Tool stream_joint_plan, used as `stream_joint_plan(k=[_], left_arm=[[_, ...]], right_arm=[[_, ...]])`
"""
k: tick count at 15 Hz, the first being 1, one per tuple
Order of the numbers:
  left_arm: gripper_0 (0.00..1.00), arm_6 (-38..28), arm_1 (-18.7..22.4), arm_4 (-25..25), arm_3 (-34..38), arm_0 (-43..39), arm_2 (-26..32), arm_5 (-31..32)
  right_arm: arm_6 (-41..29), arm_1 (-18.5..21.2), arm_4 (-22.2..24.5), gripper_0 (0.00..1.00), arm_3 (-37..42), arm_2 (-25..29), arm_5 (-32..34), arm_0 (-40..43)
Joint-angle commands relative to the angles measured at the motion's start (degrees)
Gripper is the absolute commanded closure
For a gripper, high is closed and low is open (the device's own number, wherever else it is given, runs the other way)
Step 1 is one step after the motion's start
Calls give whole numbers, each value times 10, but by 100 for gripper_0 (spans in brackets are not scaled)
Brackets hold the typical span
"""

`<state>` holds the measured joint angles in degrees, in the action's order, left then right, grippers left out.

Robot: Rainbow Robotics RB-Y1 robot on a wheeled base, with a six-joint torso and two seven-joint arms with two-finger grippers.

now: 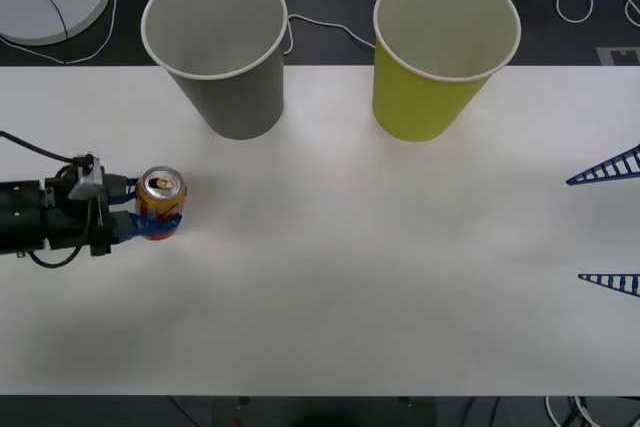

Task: Put the can into the green bin and the plastic bottle into the gray bin

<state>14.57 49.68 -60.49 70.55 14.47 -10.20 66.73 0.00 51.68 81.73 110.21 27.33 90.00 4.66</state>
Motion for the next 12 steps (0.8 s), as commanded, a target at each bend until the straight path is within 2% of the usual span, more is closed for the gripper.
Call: stream_joint_plan(k=[1, 4, 6, 9, 12], left_arm=[[100, -120, 8, -97, 131, -60, 78, 0], [100, -256, 10, -188, 282, -123, 149, 0], [99, -339, 29, -225, 343, -135, 164, 1], [99, -441, 91, -249, 400, -131, 168, 1], [99, -516, 143, -248, 436, -127, 176, 1]], right_arm=[[0, 0, 0, 0, 0, 0, 0, 0], [0, 0, 0, 0, 0, 0, 0, 0], [0, 0, 0, 0, 0, 0, 0, 0], [0, 0, 0, 0, 0, 0, 0, 0], [0, 0, 0, 0, 0, 0, 0, 0]])
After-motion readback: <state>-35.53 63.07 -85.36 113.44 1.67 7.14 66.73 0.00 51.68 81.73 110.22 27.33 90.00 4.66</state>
